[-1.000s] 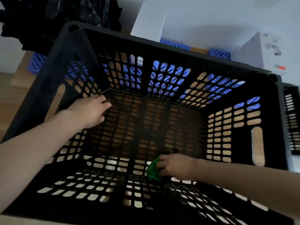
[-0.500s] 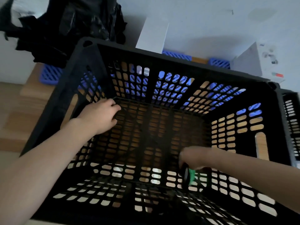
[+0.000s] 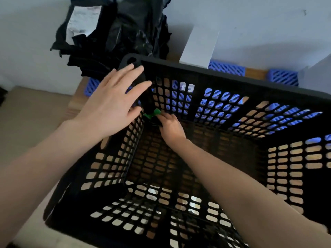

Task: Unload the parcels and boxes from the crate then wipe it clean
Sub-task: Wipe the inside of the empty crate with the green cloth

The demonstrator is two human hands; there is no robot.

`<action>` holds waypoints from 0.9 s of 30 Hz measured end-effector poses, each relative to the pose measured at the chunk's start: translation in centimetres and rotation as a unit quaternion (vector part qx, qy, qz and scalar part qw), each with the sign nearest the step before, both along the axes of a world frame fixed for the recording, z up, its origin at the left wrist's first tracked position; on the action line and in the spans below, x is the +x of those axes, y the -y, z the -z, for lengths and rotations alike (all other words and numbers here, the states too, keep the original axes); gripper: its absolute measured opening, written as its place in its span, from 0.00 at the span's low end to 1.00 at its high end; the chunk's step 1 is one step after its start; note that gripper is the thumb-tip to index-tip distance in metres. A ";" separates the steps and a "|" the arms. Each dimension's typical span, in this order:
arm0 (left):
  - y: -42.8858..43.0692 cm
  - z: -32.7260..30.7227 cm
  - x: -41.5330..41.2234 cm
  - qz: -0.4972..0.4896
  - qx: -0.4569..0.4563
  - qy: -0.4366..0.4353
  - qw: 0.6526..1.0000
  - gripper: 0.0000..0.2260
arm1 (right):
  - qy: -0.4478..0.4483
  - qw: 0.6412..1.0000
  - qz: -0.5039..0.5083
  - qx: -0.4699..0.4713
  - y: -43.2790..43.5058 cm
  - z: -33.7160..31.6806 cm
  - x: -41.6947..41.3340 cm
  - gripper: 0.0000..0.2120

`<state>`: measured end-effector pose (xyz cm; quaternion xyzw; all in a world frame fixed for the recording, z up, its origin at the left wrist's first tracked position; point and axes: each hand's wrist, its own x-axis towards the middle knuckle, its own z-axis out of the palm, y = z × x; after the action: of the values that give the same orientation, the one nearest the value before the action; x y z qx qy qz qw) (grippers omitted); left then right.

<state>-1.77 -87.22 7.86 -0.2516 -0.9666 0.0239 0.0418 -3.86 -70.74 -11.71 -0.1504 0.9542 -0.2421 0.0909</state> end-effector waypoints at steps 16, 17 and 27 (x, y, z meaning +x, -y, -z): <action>0.0 0.9 -0.3 0.015 0.005 -0.008 1.000 0.23 | 0.031 0.877 -0.474 0.071 1.5 0.5 14.9 0.16; 0.1 0.9 -0.3 0.016 -0.001 -0.010 1.000 0.23 | 0.040 0.874 -0.479 0.065 1.2 0.4 14.1 0.17; 0.0 1.5 -0.5 0.009 0.026 -0.019 0.999 0.21 | -0.124 0.942 -0.241 0.196 -1.3 -1.9 -1.9 0.19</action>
<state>-2.23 -87.24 6.36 -0.2585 -0.9637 0.0033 0.0667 -5.79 -69.42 -9.83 -0.3845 0.9215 -0.0005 0.0548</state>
